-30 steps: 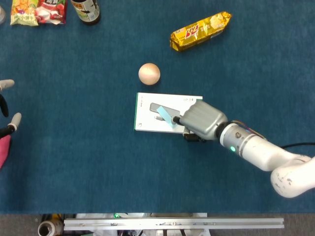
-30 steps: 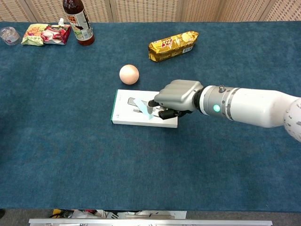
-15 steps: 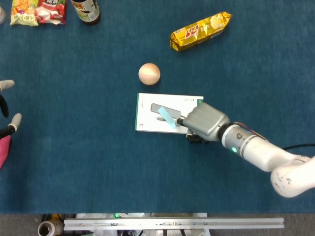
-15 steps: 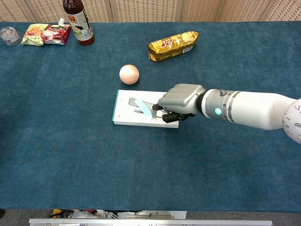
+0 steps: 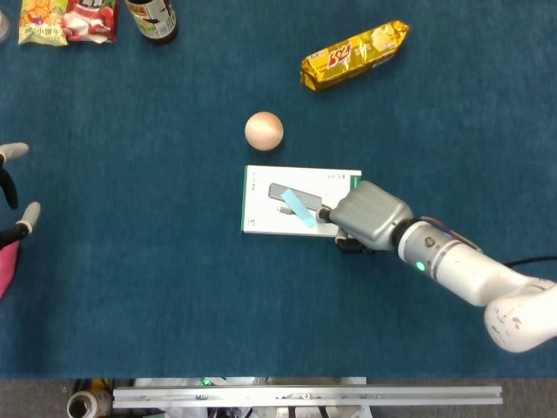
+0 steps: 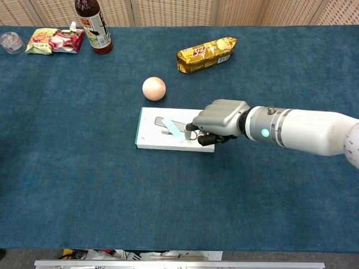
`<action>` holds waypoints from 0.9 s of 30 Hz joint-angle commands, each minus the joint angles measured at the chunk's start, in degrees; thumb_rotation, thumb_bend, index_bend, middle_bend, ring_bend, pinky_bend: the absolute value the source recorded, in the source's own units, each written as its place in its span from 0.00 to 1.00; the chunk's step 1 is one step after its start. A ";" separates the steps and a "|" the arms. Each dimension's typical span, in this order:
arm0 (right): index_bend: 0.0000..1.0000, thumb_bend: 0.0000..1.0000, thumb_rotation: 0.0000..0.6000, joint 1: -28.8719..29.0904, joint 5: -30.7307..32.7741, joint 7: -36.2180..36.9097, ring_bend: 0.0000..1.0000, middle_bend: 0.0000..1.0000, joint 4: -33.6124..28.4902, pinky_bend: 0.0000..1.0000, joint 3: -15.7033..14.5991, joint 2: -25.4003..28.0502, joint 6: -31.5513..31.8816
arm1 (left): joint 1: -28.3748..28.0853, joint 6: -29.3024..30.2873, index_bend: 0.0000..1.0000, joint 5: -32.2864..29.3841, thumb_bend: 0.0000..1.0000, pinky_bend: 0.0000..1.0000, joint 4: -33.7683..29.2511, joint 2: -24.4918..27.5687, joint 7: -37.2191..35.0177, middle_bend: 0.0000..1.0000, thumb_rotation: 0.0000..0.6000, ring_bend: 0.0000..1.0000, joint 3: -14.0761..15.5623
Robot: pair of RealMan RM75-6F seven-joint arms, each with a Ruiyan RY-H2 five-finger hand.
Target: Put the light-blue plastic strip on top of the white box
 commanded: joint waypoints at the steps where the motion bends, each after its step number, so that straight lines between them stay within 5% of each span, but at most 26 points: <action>1: 0.25 1.00 0.00 -0.18 -0.81 0.26 1.00 1.00 -0.66 1.00 0.34 0.32 0.18 | 0.06 0.10 0.26 -0.06 0.24 0.82 -0.02 0.06 -0.14 0.67 1.00 0.70 -0.09; 27: 0.25 1.00 0.00 0.56 0.24 -1.23 1.00 1.00 0.12 1.00 0.25 -1.29 -0.52 | 0.11 -0.47 0.26 -0.55 0.24 0.82 0.60 0.09 -0.78 0.67 1.00 0.70 -0.14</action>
